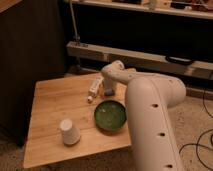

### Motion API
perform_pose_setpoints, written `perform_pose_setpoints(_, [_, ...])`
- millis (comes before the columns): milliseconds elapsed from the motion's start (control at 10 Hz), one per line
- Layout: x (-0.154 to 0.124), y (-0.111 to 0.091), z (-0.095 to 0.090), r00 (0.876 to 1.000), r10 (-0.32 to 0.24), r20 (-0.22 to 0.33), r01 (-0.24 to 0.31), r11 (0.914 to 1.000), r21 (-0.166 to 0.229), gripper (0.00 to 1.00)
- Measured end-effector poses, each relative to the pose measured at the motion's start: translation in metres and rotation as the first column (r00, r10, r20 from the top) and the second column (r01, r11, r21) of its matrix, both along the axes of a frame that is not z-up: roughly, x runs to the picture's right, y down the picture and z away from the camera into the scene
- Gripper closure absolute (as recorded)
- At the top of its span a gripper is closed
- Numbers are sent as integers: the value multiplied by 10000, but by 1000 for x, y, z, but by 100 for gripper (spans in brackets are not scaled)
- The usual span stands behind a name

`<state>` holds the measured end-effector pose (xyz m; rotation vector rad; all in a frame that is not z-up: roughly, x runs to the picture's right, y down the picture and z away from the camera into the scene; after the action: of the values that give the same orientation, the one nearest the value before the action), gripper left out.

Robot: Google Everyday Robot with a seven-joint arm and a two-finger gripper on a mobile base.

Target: Place the white sponge in the ceramic bowl

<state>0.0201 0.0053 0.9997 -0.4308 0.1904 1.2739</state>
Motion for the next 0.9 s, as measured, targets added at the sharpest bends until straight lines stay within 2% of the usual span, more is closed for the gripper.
perform_pose_setpoints(400, [9, 1, -1, 9991, -159, -405, 151, 9997, -197, 56])
perform_pose_setpoints(500, [14, -3, -5, 9990, -148, -419, 144, 9998, -107, 56])
perform_pose_setpoints(800, [25, -37, -47, 9999, -103, -110, 108, 9987, 497, 56])
perform_pose_setpoints(900, [27, -58, -78, 9996, -152, 233, 134, 9971, 755, 56])
